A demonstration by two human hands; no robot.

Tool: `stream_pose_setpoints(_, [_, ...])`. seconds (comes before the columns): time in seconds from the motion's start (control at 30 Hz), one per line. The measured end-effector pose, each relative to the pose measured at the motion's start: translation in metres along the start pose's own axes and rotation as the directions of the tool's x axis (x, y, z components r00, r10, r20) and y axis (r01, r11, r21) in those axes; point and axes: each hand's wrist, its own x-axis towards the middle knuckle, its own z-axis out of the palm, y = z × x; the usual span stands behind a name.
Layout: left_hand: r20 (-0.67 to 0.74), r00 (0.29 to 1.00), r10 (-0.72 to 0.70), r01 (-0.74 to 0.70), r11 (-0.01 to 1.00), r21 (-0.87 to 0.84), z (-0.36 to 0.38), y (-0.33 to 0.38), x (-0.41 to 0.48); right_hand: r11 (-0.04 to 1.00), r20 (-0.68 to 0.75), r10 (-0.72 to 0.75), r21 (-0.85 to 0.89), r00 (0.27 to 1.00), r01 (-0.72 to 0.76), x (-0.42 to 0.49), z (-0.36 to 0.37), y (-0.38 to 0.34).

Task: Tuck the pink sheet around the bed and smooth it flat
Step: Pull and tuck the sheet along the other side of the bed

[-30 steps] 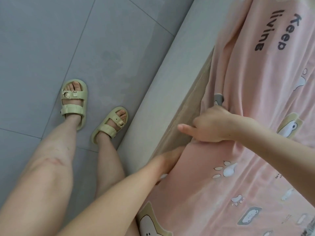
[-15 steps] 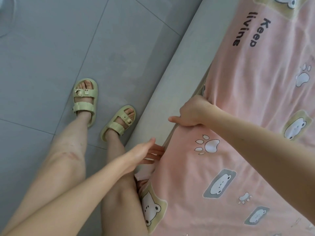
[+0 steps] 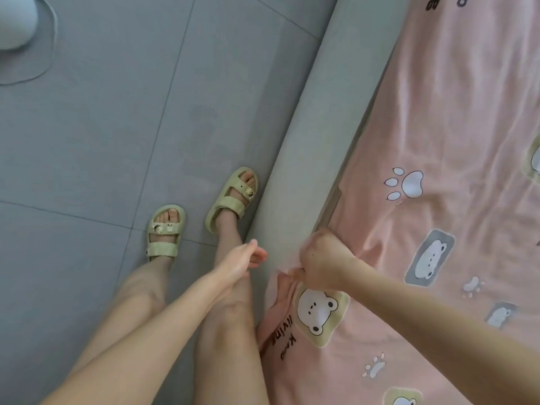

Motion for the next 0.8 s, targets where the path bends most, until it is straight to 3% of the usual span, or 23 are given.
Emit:
stream_pose_setpoints(0.13, [0.0, 1.0, -0.016, 0.016, 1.0, 0.021, -0.003, -0.051, -0.003, 0.991, -0.064, 0.059, -0.115, 0.996, -0.066, -0.001, 0.013, -0.027])
stream_pose_setpoints(0.27, [-0.03, 0.999, 0.041, -0.036, 0.99, 0.137, 0.009, -0.1, 0.0, 0.983, -0.035, 0.074, -0.164, 0.997, -0.079, 0.008, 0.029, -0.055])
stream_pose_setpoints(0.33, [-0.009, 1.0, 0.018, -0.017, 0.987, 0.159, 0.017, -0.123, 0.001, 0.983, -0.05, 0.096, -0.151, 0.994, -0.102, 0.012, 0.037, -0.063])
stream_pose_setpoints(0.43, [0.07, 0.997, 0.014, -0.016, 1.0, 0.025, 0.036, -0.143, -0.002, 0.988, -0.125, 0.157, 0.012, 0.98, -0.157, 0.004, 0.045, -0.071])
stream_pose_setpoints(0.5, [0.074, 0.989, 0.129, -0.117, 0.982, -0.146, 0.051, -0.146, -0.007, 0.977, -0.228, 0.181, 0.15, 0.957, -0.149, -0.011, 0.048, -0.076])
stream_pose_setpoints(0.6, [-0.027, 0.953, 0.3, -0.293, 0.9, -0.324, 0.073, -0.153, -0.017, 0.988, -0.259, 0.143, 0.087, 0.955, -0.124, -0.034, 0.06, -0.078])
stream_pose_setpoints(0.7, [-0.107, 0.883, 0.456, -0.459, 0.798, -0.389, 0.092, -0.162, -0.031, 0.988, -0.346, 0.143, 0.1, 0.927, -0.115, -0.055, 0.067, -0.076])
stream_pose_setpoints(0.8, [-0.03, 0.834, 0.551, -0.521, 0.767, -0.374, 0.102, -0.158, -0.038, 0.993, -0.441, 0.119, 0.061, 0.89, -0.102, -0.066, 0.07, -0.077])
